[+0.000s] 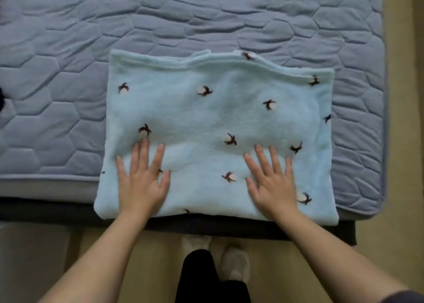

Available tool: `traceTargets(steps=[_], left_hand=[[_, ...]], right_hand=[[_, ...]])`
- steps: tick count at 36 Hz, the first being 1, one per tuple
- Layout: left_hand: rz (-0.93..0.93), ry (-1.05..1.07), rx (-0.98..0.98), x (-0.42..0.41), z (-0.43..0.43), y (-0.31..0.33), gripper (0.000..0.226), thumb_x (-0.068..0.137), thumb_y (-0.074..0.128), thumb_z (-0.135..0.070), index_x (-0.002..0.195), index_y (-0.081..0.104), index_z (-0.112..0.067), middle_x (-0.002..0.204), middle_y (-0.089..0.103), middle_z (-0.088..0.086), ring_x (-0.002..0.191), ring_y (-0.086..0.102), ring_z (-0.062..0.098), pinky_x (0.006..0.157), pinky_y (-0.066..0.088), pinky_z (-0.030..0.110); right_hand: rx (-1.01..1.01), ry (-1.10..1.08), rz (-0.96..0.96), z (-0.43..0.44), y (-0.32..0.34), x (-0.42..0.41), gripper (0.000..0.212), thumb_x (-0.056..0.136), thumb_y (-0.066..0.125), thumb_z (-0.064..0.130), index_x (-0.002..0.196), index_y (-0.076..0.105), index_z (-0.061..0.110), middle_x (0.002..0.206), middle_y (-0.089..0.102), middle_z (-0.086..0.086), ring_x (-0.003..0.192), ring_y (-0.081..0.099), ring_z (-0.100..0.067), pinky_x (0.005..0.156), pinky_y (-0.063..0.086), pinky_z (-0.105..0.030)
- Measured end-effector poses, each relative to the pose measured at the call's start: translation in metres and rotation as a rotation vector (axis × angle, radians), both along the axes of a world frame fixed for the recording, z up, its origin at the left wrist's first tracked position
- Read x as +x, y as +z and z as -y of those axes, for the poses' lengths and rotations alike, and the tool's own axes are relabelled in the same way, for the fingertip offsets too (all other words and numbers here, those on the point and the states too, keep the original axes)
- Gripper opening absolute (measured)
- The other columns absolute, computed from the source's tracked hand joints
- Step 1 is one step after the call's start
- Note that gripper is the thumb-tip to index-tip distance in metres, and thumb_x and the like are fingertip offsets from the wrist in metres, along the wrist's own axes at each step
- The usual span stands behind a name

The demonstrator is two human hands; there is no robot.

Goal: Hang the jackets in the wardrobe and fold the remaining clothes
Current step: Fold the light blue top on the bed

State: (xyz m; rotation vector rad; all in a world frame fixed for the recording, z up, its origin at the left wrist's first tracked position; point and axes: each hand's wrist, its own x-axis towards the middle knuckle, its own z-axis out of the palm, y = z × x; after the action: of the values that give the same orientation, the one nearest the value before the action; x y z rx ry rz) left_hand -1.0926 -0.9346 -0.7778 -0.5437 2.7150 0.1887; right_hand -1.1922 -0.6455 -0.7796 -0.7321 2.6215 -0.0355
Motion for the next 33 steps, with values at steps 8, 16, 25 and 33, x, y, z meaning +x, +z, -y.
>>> traceTargets(steps=[8, 16, 25, 33], left_hand=[[0.14, 0.448, 0.018, 0.068, 0.031, 0.049, 0.065, 0.097, 0.04, -0.043, 0.151, 0.02, -0.013, 0.159, 0.015, 0.012, 0.146, 0.009, 0.026, 0.113, 0.017, 0.054], [-0.12, 1.184, 0.49, 0.076, -0.015, 0.107, 0.028, 0.089, 0.063, -0.028, 0.101, 0.045, -0.009, 0.11, 0.052, 0.013, 0.093, 0.053, 0.027, 0.07, 0.042, 0.033], [-0.219, 1.872, 1.466, 0.031, -0.115, 0.091, 0.033, 0.092, 0.058, -0.034, 0.117, 0.05, -0.014, 0.122, 0.059, 0.01, 0.101, 0.059, 0.024, 0.084, 0.044, 0.043], [-0.617, 2.003, 1.682, -0.009, -0.175, 0.045, 0.063, 0.068, 0.073, -0.042, 0.125, 0.056, -0.02, 0.116, 0.069, 0.004, 0.108, 0.064, 0.023, 0.088, 0.052, 0.041]], right_hand=[[0.294, -0.191, 0.097, -0.074, 0.043, -0.008, 0.059, 0.097, 0.03, 0.043, 0.151, 0.02, 0.024, 0.16, 0.014, 0.0, 0.146, 0.016, -0.025, 0.112, 0.017, -0.051], [-0.013, -0.131, 0.139, 0.0, 0.115, -0.091, 0.047, 0.092, 0.05, 0.019, 0.138, 0.043, 0.013, 0.136, 0.048, -0.011, 0.119, 0.048, -0.03, 0.094, 0.039, -0.042], [-0.106, -0.029, 0.161, 0.082, 0.116, -0.181, 0.071, 0.088, 0.061, 0.035, 0.148, 0.025, 0.019, 0.151, 0.032, -0.006, 0.137, 0.033, -0.026, 0.109, 0.032, -0.046], [0.013, 0.208, 0.291, 0.16, 0.069, -0.251, 0.078, 0.085, 0.063, 0.05, 0.147, 0.026, 0.021, 0.148, 0.037, -0.01, 0.131, 0.041, -0.031, 0.107, 0.033, -0.045]])
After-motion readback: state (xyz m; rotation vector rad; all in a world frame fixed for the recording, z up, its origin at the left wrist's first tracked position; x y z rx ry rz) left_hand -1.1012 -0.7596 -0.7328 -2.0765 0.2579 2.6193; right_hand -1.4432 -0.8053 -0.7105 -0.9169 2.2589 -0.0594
